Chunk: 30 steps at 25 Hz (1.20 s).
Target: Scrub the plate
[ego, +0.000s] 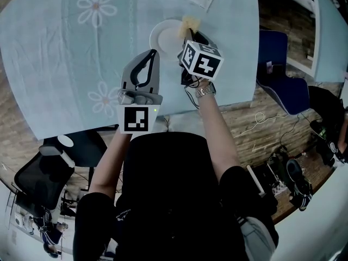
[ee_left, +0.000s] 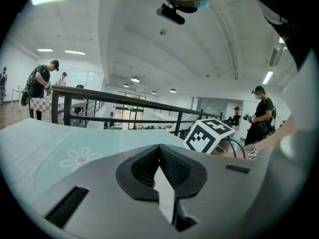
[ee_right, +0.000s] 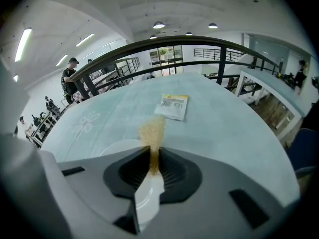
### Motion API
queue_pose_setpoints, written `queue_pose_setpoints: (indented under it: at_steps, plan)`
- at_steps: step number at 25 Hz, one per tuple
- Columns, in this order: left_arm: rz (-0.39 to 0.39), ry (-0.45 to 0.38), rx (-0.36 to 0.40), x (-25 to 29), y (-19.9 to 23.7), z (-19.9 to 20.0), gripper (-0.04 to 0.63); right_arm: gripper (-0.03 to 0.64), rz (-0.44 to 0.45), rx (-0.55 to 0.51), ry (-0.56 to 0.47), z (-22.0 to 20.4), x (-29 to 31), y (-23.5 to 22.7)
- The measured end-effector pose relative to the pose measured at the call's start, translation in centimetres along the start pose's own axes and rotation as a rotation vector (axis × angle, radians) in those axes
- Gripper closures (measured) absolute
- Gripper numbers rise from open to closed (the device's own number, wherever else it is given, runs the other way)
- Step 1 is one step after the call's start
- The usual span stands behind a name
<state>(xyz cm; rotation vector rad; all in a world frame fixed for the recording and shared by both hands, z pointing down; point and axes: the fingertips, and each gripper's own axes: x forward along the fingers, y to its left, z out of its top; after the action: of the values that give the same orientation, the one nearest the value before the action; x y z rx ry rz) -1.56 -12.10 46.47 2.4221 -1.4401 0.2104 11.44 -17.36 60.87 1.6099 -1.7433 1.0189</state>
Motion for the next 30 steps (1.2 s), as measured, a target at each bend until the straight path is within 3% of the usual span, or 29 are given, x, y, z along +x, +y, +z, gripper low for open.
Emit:
queue_pose_setpoints:
  at_steps: [6,17,19,24,30]
  plan:
    - [0.000,-0.015,0.015,-0.4,-0.3,1.0,0.583,0.565,-0.026,0.001,0.000,0.0,-0.5,-0.8]
    - [-0.006,-0.033,0.030,-1.7,-0.6,2.0,0.583,0.565,-0.200,0.002,-0.037,0.1,-3.2,-3.3]
    - [-0.004,-0.032,0.032,-2.1,-0.5,2.0,0.583,0.565,-0.145,0.013,-0.077,0.5,-3.7,-2.3]
    - [0.004,-0.038,0.034,-3.0,-0.6,1.9,0.583,0.565,0.150,0.021,-0.075,-0.3,-3.7,3.2]
    - [0.019,-0.040,0.030,-3.8,-0.3,1.9,0.583,0.565,0.245,-0.042,-0.019,-1.7,-3.3,7.3]
